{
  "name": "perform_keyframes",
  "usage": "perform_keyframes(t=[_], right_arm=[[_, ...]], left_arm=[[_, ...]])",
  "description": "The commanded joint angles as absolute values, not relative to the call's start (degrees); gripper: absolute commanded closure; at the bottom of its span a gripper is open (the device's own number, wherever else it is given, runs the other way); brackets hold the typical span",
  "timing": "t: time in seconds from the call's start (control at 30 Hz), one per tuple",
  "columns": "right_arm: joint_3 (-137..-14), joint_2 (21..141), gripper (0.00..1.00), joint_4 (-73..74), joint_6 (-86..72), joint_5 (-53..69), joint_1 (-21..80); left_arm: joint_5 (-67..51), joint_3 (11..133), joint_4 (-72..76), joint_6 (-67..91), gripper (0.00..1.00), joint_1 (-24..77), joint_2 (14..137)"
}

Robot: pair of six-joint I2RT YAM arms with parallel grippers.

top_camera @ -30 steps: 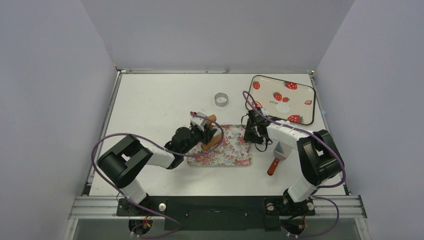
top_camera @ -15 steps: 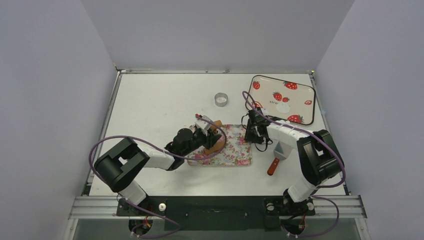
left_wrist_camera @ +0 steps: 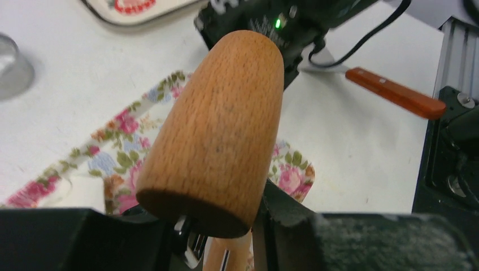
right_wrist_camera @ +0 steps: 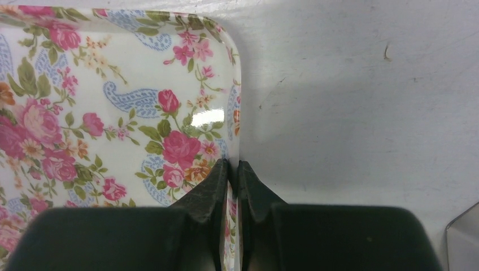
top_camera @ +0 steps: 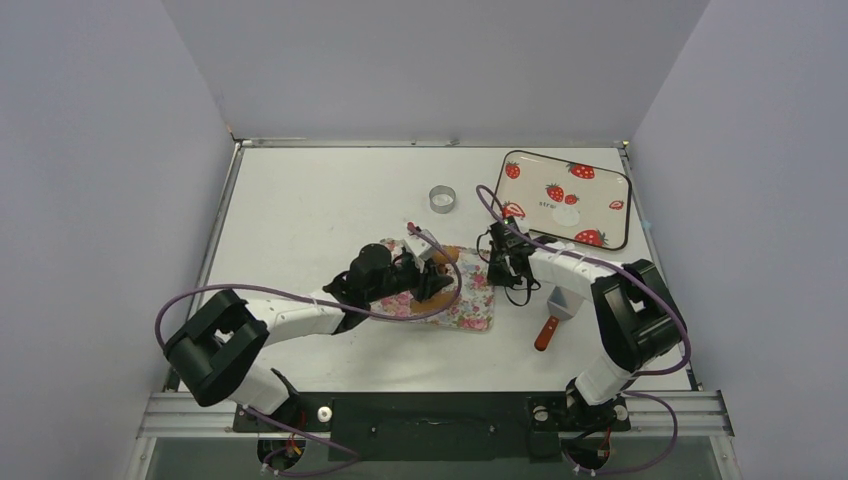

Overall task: Roll out the dumpling wrappers from the dough
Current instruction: Place the spatula at the center of the board.

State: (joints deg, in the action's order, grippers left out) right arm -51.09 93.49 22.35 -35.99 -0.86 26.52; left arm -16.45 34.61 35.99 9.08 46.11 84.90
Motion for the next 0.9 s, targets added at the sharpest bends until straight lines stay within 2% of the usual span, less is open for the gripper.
perform_keyframes(t=[0.0, 0.33, 0.5, 0.87], right_arm=[[-48.5, 93.2, 1.00, 23.9, -35.5, -3.3, 27.2], [-47.3, 92.0, 1.00, 23.5, -35.3, -2.2, 27.2], [-47.3, 92.5, 1.00, 24.1, -35.0, -1.9, 27.3], [-49.0, 93.8, 1.00, 25.7, -33.6, -1.4, 26.6]], left_arm=[[-15.9, 40.5, 43.0, 6.1, 1.00, 45.9, 78.5], [1.5, 42.1, 48.7, 4.2, 1.00, 37.5, 85.7], [4.3, 42.4, 52.0, 3.3, 1.00, 37.3, 92.2], [8.8, 37.3, 51.9, 5.8, 1.00, 36.7, 96.6]])
